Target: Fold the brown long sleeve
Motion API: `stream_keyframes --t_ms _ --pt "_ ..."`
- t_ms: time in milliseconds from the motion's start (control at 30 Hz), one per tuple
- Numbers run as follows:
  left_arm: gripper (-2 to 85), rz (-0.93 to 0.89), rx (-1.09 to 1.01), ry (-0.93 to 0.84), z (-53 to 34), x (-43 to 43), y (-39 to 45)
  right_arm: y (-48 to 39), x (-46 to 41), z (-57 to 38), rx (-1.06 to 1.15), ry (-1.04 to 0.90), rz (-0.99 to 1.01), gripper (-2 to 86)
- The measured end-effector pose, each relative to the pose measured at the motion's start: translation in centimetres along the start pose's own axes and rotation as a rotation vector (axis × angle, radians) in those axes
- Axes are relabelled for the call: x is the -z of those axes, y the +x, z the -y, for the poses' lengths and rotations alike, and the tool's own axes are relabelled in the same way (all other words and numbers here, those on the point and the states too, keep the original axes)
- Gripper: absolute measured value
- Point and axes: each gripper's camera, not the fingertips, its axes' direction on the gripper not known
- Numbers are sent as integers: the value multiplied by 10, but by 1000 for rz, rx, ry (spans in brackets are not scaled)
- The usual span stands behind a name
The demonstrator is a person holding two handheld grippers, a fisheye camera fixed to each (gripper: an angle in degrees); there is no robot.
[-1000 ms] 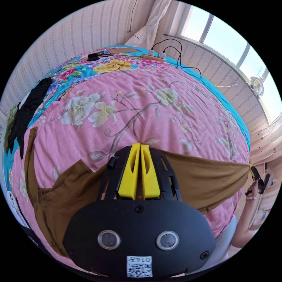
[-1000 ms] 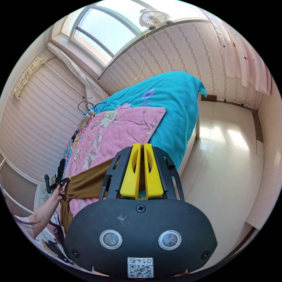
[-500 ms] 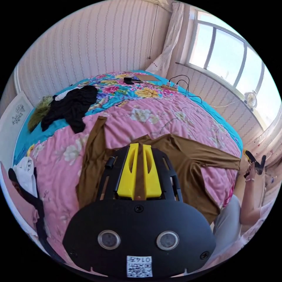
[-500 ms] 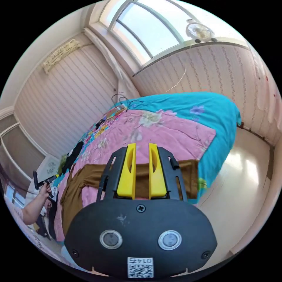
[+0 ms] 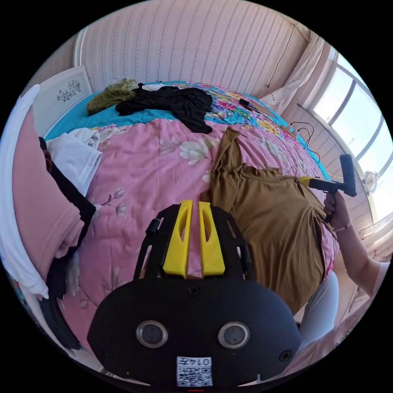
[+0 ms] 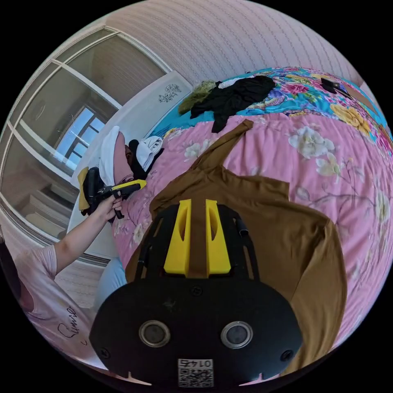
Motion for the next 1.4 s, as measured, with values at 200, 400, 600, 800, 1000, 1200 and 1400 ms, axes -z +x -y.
stream_keyframes --t_ms 200,400,600,800,1000,1200,1400 --pt "49 -50 -134 -14 57 -43 12 31 -108 107 -117 -59 -146 55" --pt "70 2 -205 -39 99 -88 28 53 -198 150 -122 -89 -250 65" --pt "5 -11 -175 -101 93 -114 12 58 -271 169 -59 -112 -252 45" --pt "-9 -86 -150 137 41 -14 -21 28 -282 189 75 -43 -90 2" --pt "-10 -55 -64 375 -123 141 -55 -113 -310 185 502 -45 199 -3" --pt "-10 -1 293 385 -324 201 -65 -237 -431 110 739 -280 366 -1" --pt "-10 -85 517 218 -424 190 -81 -233 -536 56 753 -453 65 39"
